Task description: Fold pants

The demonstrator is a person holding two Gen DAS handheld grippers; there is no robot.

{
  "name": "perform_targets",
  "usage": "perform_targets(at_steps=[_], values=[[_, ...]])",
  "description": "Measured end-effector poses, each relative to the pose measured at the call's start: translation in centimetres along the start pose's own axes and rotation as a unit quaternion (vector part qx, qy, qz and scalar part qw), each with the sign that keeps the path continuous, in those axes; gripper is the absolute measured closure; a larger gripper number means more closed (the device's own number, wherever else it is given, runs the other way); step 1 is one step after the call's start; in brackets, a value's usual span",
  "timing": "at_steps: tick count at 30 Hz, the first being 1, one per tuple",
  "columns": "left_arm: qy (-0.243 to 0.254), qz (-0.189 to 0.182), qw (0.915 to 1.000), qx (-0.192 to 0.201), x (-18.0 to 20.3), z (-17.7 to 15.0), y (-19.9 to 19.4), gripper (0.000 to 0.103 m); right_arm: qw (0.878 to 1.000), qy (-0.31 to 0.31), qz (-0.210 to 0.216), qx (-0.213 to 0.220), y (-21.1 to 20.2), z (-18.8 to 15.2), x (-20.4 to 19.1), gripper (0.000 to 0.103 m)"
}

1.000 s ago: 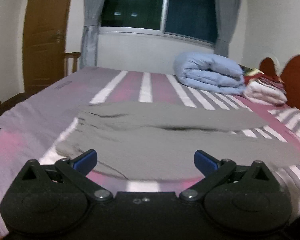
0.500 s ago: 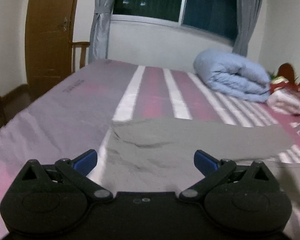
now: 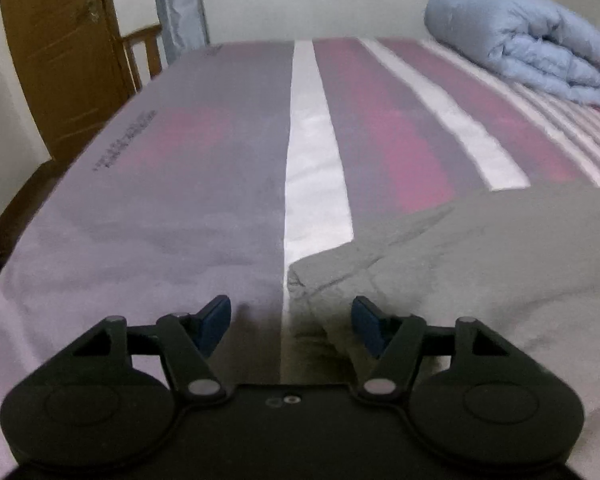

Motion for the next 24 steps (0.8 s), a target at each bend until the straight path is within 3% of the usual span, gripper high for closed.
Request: perform_targets(at_steps=[11, 15, 16, 17, 18, 19, 20, 24], values=[[-0.03, -0.063, 0.9976, -0.003, -1.1, 1.6, 4.1, 0.029, 0.996, -0.056, 0.036, -0.062, 6.9, -0.7, 0.8, 0.038], [-0.038, -0.077, 0.9963, -0.006, -1.6, 1.6, 5.4, 0.019, 0.994, -0.062, 0.049, -0.079, 8.0, -1.2, 0.7, 0.047], [-0.039, -0.082, 0.9958, -0.007, -1.8, 1.7, 5.7, 0.019, 0.993, -0.063, 0.055, -0.082, 8.1, -1.2, 0.7, 0.054], [-0.038, -0.086, 0.9955, -0.007, -1.8, 1.8, 5.8, 0.022, 0.993, -0.064, 0.061, -0.084, 8.2, -1.3, 0.6, 0.061], [-0.035, -0.093, 0.9951, -0.006, -1.9, 1.8, 5.9, 0.03, 0.992, -0.068, 0.065, -0.083, 8.2, -1.4, 0.4, 0.079], [-0.032, -0.104, 0.994, -0.001, -2.0, 1.9, 5.8, 0.04, 0.992, -0.077, 0.064, -0.082, 8.1, -1.4, 0.0, 0.089], [-0.038, -0.124, 0.9915, 0.006, -2.2, 2.0, 5.6, 0.069, 0.991, -0.082, 0.061, -0.081, 8.0, -1.4, -0.3, 0.09], [-0.035, -0.131, 0.9904, 0.029, -2.0, 2.0, 4.3, 0.079, 0.994, -0.078, 0.051, -0.057, 6.3, -0.8, -0.4, 0.099]])
Point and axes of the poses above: each gripper's, at about its wrist camera, not at the fingertips, and y roughly the way its jaws point, x to its right, z to its top, the point moved 2 cm from there along y, roughly the way its jaws point, and after that the axes turned 10 degrees about -z, right-handed, at the moved point
